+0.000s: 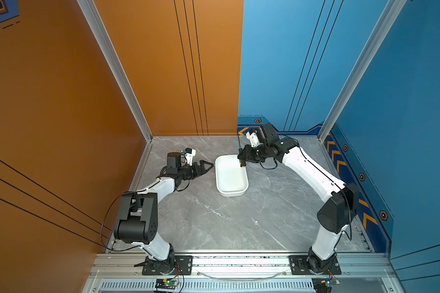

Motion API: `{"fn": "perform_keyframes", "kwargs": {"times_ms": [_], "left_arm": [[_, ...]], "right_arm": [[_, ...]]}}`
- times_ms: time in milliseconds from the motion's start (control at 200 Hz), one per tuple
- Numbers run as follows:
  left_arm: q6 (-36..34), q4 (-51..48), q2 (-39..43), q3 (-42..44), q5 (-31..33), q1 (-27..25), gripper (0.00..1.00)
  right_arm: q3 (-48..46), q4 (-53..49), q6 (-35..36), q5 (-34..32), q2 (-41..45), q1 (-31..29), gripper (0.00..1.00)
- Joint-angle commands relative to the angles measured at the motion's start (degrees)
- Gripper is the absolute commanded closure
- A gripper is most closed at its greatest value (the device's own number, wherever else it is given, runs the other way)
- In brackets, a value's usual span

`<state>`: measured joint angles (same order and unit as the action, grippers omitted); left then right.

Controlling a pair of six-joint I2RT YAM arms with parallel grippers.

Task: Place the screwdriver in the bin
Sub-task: 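Lift the screwdriver with the right gripper and carry it over the bin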

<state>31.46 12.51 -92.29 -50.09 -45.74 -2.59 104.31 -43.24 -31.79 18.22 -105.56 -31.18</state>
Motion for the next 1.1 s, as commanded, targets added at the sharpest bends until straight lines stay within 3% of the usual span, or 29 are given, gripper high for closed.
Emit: {"fn": "perform_keyframes", "kwargs": {"times_ms": [0, 225, 1096], "left_arm": [[0.4, -0.2, 1.2, 0.8, -2.3, 1.2, 0.02], [0.0, -0.2, 1.8, 1.5, -1.2, 1.5, 0.02], [-2.8, -2.6, 3.2, 3.2, 0.7, 2.1, 0.02]], "right_arm": [[1.8, -1.9, -6.9, -6.4, -4.1, -2.0, 1.00], [2.0, -1.8, -10.5, -11.4, -9.2, -6.0, 1.00], [1.8, -1.4, -10.9, -12.7, -20.3, -7.2, 1.00]]}}
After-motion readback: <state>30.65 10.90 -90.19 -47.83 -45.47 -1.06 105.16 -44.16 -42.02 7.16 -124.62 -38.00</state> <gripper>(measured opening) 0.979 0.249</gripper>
